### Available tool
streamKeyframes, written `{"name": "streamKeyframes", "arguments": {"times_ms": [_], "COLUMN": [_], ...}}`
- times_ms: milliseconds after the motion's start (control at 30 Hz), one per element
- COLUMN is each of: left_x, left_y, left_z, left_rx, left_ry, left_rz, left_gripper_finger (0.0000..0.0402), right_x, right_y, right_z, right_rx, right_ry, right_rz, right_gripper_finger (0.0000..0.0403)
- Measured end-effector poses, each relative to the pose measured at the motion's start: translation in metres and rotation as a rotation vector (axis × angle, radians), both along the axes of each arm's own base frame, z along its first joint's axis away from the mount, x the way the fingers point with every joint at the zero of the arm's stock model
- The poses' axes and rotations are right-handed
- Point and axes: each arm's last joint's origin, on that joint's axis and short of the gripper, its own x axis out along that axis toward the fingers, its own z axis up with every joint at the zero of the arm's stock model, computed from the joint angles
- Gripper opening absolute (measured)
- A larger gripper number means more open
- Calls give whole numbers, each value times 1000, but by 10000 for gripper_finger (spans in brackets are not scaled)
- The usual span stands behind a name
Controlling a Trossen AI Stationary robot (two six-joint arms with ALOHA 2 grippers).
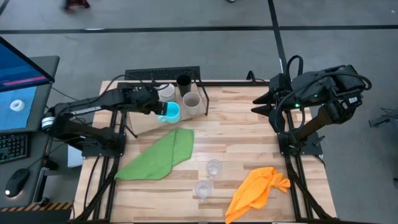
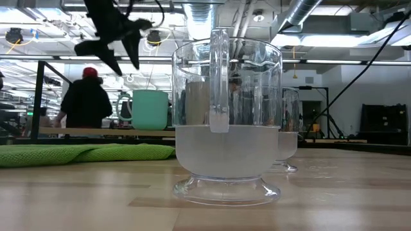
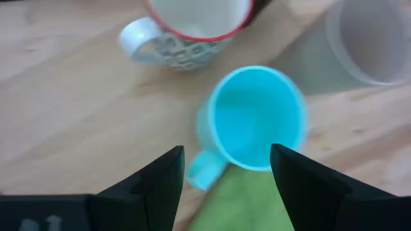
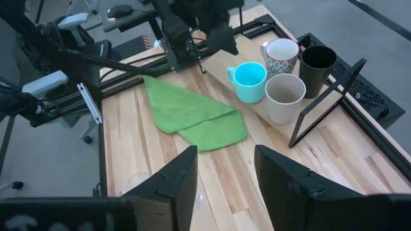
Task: Stack small to large cups/mugs on shelf
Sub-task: Put the transparent mug on the shelf
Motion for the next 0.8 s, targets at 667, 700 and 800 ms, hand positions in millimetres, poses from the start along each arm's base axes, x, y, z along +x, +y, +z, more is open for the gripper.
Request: {"name": "streamKeyframes", "arguments": {"times_ms": [667,700,800], "left_x": [89,96,112], "left_y": [-101,-106,-120], "left_z": [-7,-14,-31], "left_rx": [-102,-109,-130], "left_ry": [-400,-392,-375], "left_rz": [-568,-585,-627], "left_gripper_finger": [222,222,222], "right_x": [0,0,0], "right_y": [0,0,0], "right_z": [0,0,0], "right_rx": [6,6,18], "right_ry": [-1,-1,-3], "right_rz": [-5,-5,-14], "right_gripper_finger": [175,175,175]}}
